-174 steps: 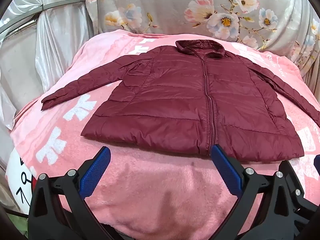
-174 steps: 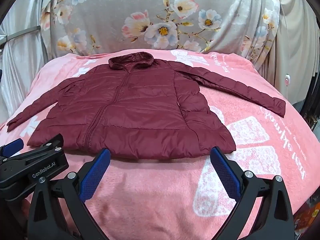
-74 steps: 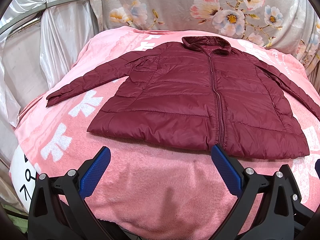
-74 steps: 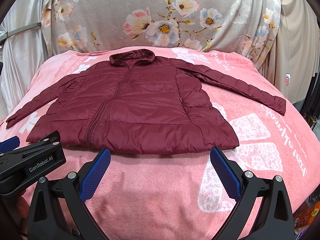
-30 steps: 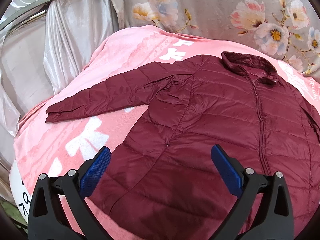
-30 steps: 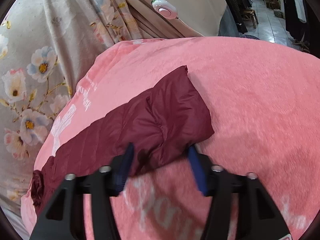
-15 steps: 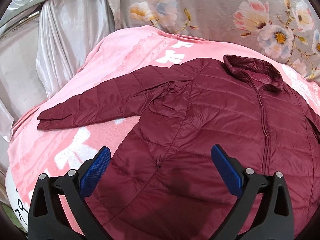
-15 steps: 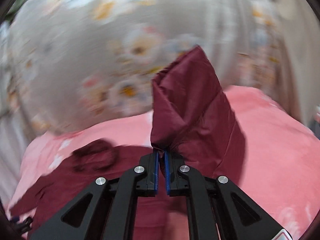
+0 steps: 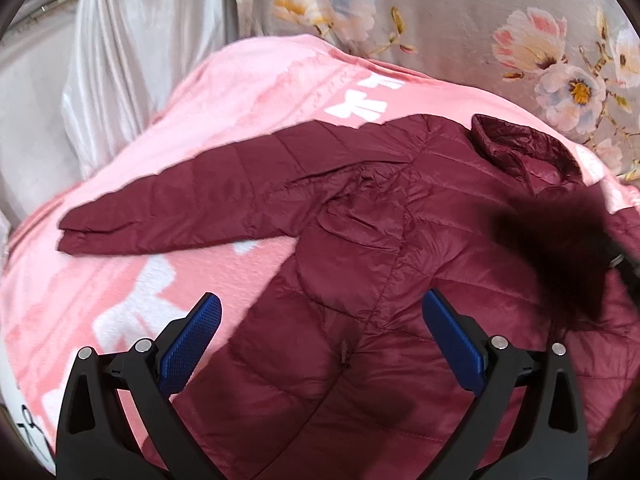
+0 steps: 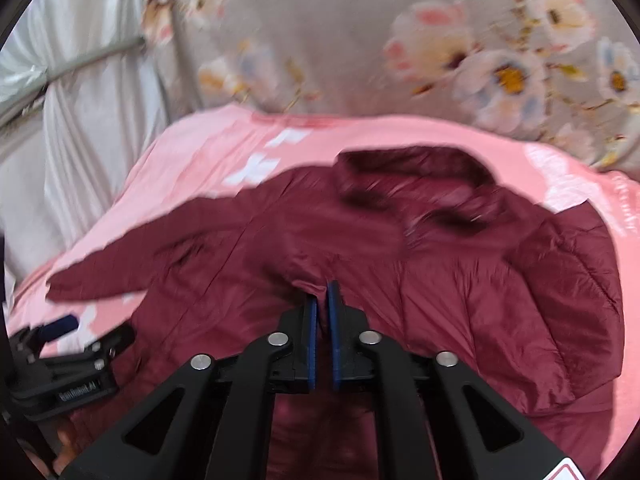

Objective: Fold large clothes

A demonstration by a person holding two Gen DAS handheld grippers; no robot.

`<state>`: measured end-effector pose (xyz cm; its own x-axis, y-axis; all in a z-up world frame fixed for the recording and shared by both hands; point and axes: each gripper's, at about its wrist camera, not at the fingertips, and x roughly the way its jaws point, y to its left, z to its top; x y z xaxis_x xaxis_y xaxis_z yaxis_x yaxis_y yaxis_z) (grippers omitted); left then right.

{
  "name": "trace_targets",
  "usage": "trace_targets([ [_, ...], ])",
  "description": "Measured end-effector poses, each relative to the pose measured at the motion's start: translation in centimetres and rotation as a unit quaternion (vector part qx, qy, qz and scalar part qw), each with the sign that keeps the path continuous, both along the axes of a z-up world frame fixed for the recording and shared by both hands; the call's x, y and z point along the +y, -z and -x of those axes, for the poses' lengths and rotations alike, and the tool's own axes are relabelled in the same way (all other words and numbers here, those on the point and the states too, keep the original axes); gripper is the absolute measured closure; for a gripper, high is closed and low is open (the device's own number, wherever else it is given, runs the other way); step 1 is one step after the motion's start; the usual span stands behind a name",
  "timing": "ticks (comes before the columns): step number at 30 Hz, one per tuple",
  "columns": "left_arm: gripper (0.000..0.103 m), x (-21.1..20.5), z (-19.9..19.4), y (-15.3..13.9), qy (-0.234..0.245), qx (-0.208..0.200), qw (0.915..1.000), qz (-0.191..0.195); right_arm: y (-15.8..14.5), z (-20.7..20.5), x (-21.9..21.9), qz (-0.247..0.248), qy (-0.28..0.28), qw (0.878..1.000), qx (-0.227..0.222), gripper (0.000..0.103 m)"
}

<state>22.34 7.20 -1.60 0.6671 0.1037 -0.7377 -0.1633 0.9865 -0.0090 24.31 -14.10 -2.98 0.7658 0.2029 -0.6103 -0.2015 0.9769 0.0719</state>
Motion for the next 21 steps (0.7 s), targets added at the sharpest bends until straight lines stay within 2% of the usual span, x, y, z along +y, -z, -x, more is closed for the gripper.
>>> trace_targets([
  [1, 0.005, 0.1, -0.2, 0.1, 0.007, 0.006, 0.9998, 0.015, 0.5, 0.3, 0.1, 0.004, -0.005, 1.0, 0.005, 0.077],
  [2, 0.005, 0.1, -0.6, 0.1, 0.017, 0.013, 0.999, 0.038, 0.8, 0.6, 0.7, 0.01, -0.006, 1.0, 0.007, 0.07],
  [3, 0.005, 0.1, -0.8, 0.1, 0.027, 0.019, 0.9977, 0.06, 0.9, 0.9, 0.3, 0.008, -0.006, 1.0, 0.005, 0.057],
  [4, 0.005, 0.0, -1.1, 0.0, 0.034, 0.025, 0.9957, 0.083, 0.5, 1.7, 0.1, -0.002, -0.006, 1.0, -0.005, 0.049],
  [6, 0.005, -0.3, -1.7, -0.4, 0.051, 0.03, 0.9901, 0.127, -0.6, 3.2, -1.3, -0.029, 0.007, 0.999, -0.023, 0.042],
  [8, 0.005, -1.0, -2.5, -0.7, 0.065, 0.04, 0.9826, 0.169, -1.7, 4.7, -3.5, -0.06, 0.035, 0.997, -0.036, 0.04],
  [11, 0.005, -2.7, -4.7, 0.0, 0.079, 0.076, 0.9634, 0.244, -2.1, 6.3, -7.8, -0.091, 0.092, 0.991, -0.038, 0.04],
  [13, 0.005, -3.8, -6.0, 1.3, 0.066, 0.109, 0.9612, 0.245, -1.8, 7.2, -10.6, -0.101, 0.131, 0.986, -0.033, 0.04],
  [15, 0.005, -4.5, -7.1, 3.3, 0.046, 0.15, 0.9545, 0.254, -1.1, 7.9, -13.5, -0.114, 0.171, 0.978, -0.022, 0.04],
  [17, 0.008, -4.9, -7.3, 4.4, 0.025, 0.165, 0.9517, 0.258, -0.2, 8.4, -16.3, -0.131, 0.206, 0.97, -0.01, 0.04],
  [19, 0.025, -5.1, -6.9, 4.1, 0.017, 0.151, 0.9583, 0.242, 1.1, 8.8, -19.6, -0.157, 0.247, 0.956, 0.008, 0.04],
  [21, 0.07, -5.7, -6.9, 3.6, 0.024, 0.141, 0.9625, 0.23, 2.0, 8.6, -21.6, -0.182, 0.263, 0.947, 0.019, 0.04],
])
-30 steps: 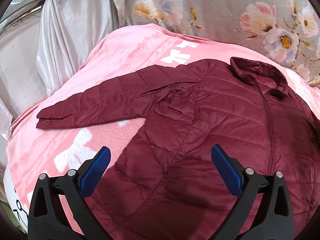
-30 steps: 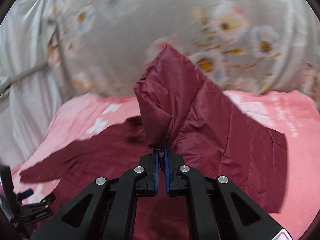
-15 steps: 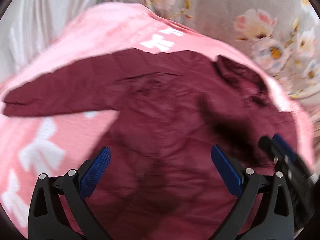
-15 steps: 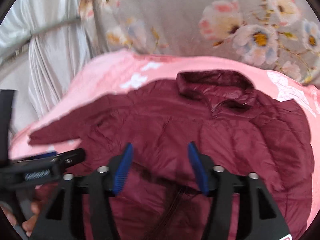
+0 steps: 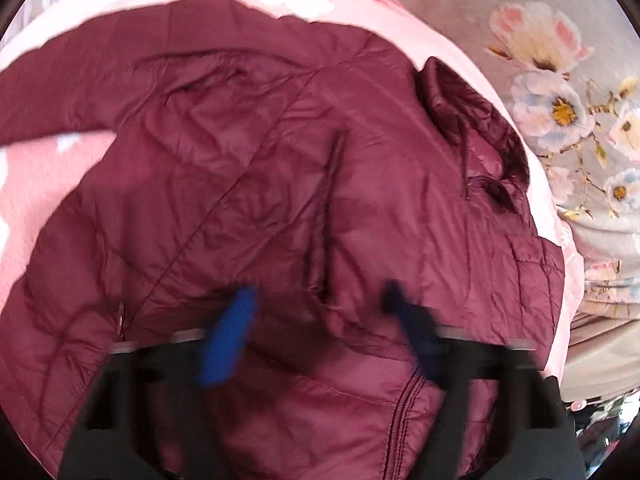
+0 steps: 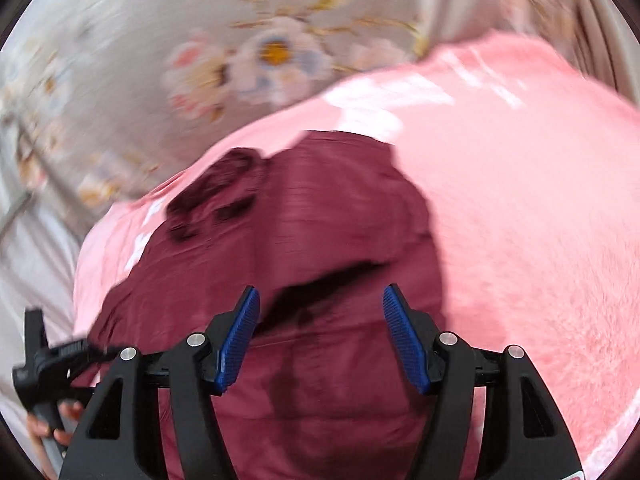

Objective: Fold large clothes

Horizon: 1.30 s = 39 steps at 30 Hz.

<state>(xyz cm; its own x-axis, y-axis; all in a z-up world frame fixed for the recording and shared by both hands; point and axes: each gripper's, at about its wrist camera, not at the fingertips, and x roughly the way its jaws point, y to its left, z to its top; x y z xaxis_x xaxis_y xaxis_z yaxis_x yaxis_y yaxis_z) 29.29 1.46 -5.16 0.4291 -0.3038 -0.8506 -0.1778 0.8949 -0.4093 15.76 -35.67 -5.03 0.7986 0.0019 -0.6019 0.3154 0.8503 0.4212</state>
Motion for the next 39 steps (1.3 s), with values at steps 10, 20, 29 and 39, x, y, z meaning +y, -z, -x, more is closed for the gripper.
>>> trace_targets([
  [10, 0.099, 1.1, -3.0, -5.2, -0.016, -0.102, 0.9885, -0.11, 2.6, -5.1, -6.4, -0.113, 0.042, 0.992, 0.026, 0.044],
  [20, 0.099, 1.4, -4.0, 0.2, 0.011, -0.06, 0.9895, -0.131, -0.9, -4.6, -4.0, 0.004, 0.037, 0.999, -0.033, 0.099],
  [29, 0.098, 0.3, -2.9, 2.1, 0.031, -0.09, 0.9776, -0.188, 3.5, -6.9, -4.0, 0.059, 0.064, 0.994, 0.062, 0.101],
  [39, 0.097, 0.1, -2.1, 2.2, 0.025, -0.124, 0.9715, -0.2, 3.3, -5.9, -2.8, 0.102, 0.087, 0.988, 0.075, 0.098],
])
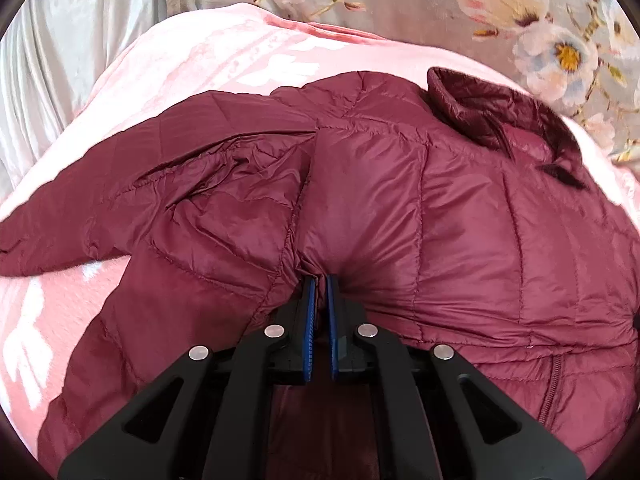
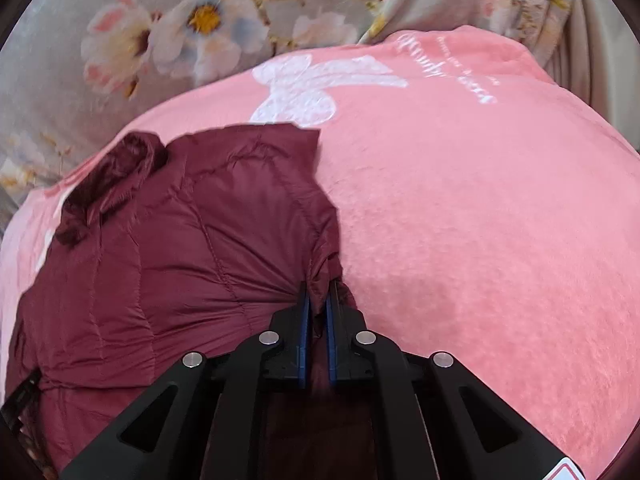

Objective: Fold large clothes

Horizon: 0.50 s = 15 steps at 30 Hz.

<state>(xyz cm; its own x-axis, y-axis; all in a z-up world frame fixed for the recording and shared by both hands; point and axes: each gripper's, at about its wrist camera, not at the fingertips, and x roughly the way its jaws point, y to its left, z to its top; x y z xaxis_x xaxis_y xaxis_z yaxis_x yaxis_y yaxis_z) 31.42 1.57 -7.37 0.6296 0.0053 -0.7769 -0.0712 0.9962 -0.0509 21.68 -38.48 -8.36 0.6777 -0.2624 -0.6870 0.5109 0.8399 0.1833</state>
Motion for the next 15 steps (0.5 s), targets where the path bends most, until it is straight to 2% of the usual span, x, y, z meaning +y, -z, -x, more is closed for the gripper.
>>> trace_targets([
  [2, 0.097, 0.7, 0.2, -0.1, -0.002, -0.005, 0.9996, 0.028, -2.4, 2.3, 2.7, 0.051, 0.013, 0.998, -0.043, 0.086],
  [3, 0.097, 1.1, 0.3, -0.1, -0.004, -0.006, 0.9991, 0.043, -3.4, 2.9, 4.2, 0.068, 0.0, 0.996, -0.059, 0.086],
  [5, 0.097, 1.0, 0.3, -0.1, -0.007, -0.007, 0.9988, 0.049, -5.5, 2.9, 9.0, 0.087, -0.074, 0.991, -0.072, 0.086],
  [7, 0.097, 0.6, 0.3, -0.2, -0.006, -0.009, 0.9991, 0.04, -6.0, 1.7, 12.7, 0.08, -0.14, 0.985, -0.065, 0.089],
  [8, 0.096, 0.6, 0.3, -0.3, -0.006, -0.009, 0.9991, 0.042, -5.8, 0.6, 15.1, 0.068, -0.181, 0.979, -0.058, 0.09],
  [10, 0.094, 0.9, 0.5, -0.3, -0.008, -0.011, 0.9985, 0.052, -4.7, -1.3, 18.1, 0.062, -0.215, 0.974, -0.039, 0.093],
  [12, 0.094, 1.3, 0.6, -0.3, -0.01, -0.013, 0.9977, 0.066, -2.8, -3.0, 20.1, 0.065, -0.228, 0.971, -0.012, 0.094],
  [15, 0.093, 1.5, 0.6, -0.3, -0.011, -0.014, 0.9973, 0.072, -0.2, -4.4, 20.5, 0.04, -0.225, 0.973, 0.02, 0.094],
])
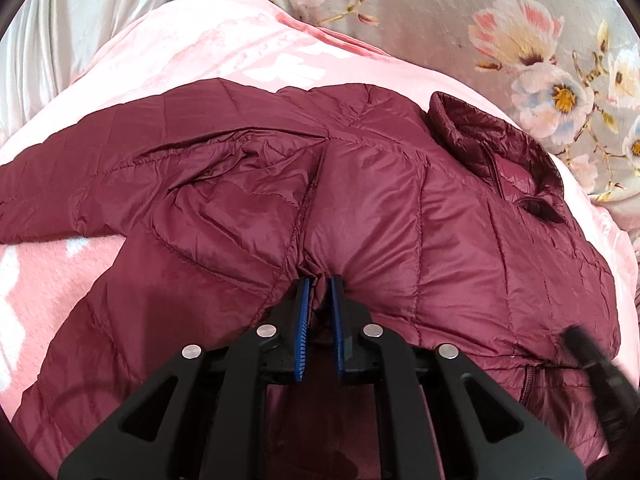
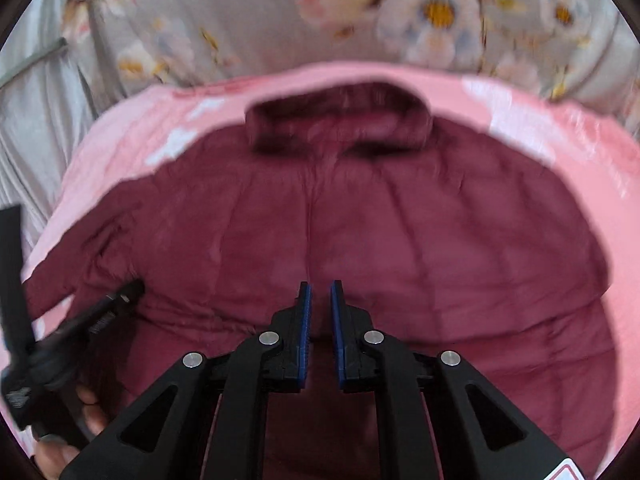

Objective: Fold large clothes

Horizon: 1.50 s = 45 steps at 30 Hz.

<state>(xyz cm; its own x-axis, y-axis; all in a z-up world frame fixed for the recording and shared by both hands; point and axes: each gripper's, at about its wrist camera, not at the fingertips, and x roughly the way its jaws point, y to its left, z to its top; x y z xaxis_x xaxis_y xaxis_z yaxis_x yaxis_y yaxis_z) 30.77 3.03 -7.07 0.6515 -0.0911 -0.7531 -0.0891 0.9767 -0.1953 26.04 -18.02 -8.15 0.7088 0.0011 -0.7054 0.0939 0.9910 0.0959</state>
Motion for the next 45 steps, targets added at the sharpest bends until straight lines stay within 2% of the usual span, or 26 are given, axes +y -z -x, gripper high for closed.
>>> trace_targets([
  [4, 0.087, 0.0, 0.1, -0.1, 0.003, -0.002, 1.0, 0.001, 2.1, -0.4, -0.6, -0.012, 0.007, 1.0, 0.019, 0.098],
  [9, 0.087, -0.2, 0.1, -0.2, 0.002, -0.003, 1.0, 0.003, 2.5, 0.0, 0.4, 0.018, 0.009, 1.0, 0.016, 0.098],
  [14, 0.086, -0.2, 0.1, -0.3, 0.001, -0.002, 1.0, 0.003, 2.5, 0.1, 0.5, 0.025, 0.011, 1.0, 0.015, 0.098],
  [17, 0.083, 0.0, 0.2, -0.5, 0.0, -0.004, 0.9999, 0.015, 2.5, 0.0, 1.3, 0.055, 0.014, 0.998, 0.018, 0.098],
  [19, 0.073, 1.4, 0.9, -1.4, -0.02, -0.019, 0.9988, 0.04, 2.4, -0.1, 1.7, 0.075, 0.014, 0.997, 0.021, 0.097],
  [20, 0.072, 2.1, 1.4, -2.1, -0.027, -0.025, 0.9981, 0.049, 2.3, -0.2, 2.2, 0.095, 0.013, 0.995, 0.023, 0.097],
  [23, 0.051, 7.1, 3.9, -4.6, -0.084, -0.029, 0.9947, 0.051, 2.3, -0.3, 3.5, 0.147, 0.013, 0.989, 0.025, 0.092],
  [24, 0.039, 9.3, 4.7, -5.1, -0.105, -0.027, 0.9924, 0.059, 2.2, -0.2, 3.6, 0.152, 0.013, 0.988, 0.024, 0.092],
  [25, 0.031, 11.2, 5.4, -5.3, -0.121, -0.026, 0.9902, 0.065, 1.9, 0.1, 3.6, 0.151, 0.012, 0.988, 0.018, 0.091],
  [26, 0.03, 13.5, 6.0, -5.4, -0.142, -0.023, 0.9872, 0.069, 1.4, 0.7, 3.5, 0.141, 0.014, 0.99, 0.011, 0.091],
  [29, 0.029, 22.6, 7.7, -5.4, -0.226, -0.009, 0.9721, 0.064, 0.0, 3.3, 3.2, 0.092, 0.021, 0.995, -0.006, 0.084],
  [31, 0.029, 26.9, 8.3, -4.7, -0.271, 0.005, 0.9607, 0.059, -0.8, 6.1, 3.4, 0.056, 0.019, 0.998, -0.021, 0.072],
  [34, 0.029, 32.8, 8.9, -3.2, -0.324, 0.031, 0.9422, 0.078, -0.9, 9.8, 5.0, 0.058, 0.009, 0.998, -0.035, 0.072],
  [37, 0.029, 36.0, 9.0, -1.8, -0.353, 0.047, 0.9297, 0.094, -0.4, 12.9, 6.5, 0.068, 0.003, 0.997, -0.047, 0.066],
  [39, 0.029, 36.7, 8.8, -1.3, -0.36, 0.04, 0.927, 0.099, 0.4, 14.0, 7.3, 0.073, -0.002, 0.996, -0.047, 0.066],
  [41, 0.029, 36.3, 8.2, -1.4, -0.361, 0.037, 0.9283, 0.083, 1.4, 14.2, 8.0, 0.088, -0.009, 0.995, -0.042, 0.066],
  [42, 0.034, 36.1, 7.7, -1.3, -0.356, 0.036, 0.9306, 0.075, 1.7, 14.0, 8.2, 0.091, -0.008, 0.995, -0.035, 0.066],
  [43, 0.049, 35.8, 7.2, -1.5, -0.353, 0.034, 0.9324, 0.071, 1.8, 13.8, 8.1, 0.09, -0.008, 0.995, -0.031, 0.066],
  [44, 0.057, 35.6, 6.8, -1.5, -0.347, 0.034, 0.9348, 0.066, 1.8, 13.7, 8.0, 0.086, -0.005, 0.996, -0.032, 0.066],
  [45, 0.069, 35.1, 6.4, -1.6, -0.338, 0.033, 0.9387, 0.061, 1.8, 13.7, 7.9, 0.084, -0.002, 0.996, -0.033, 0.063],
])
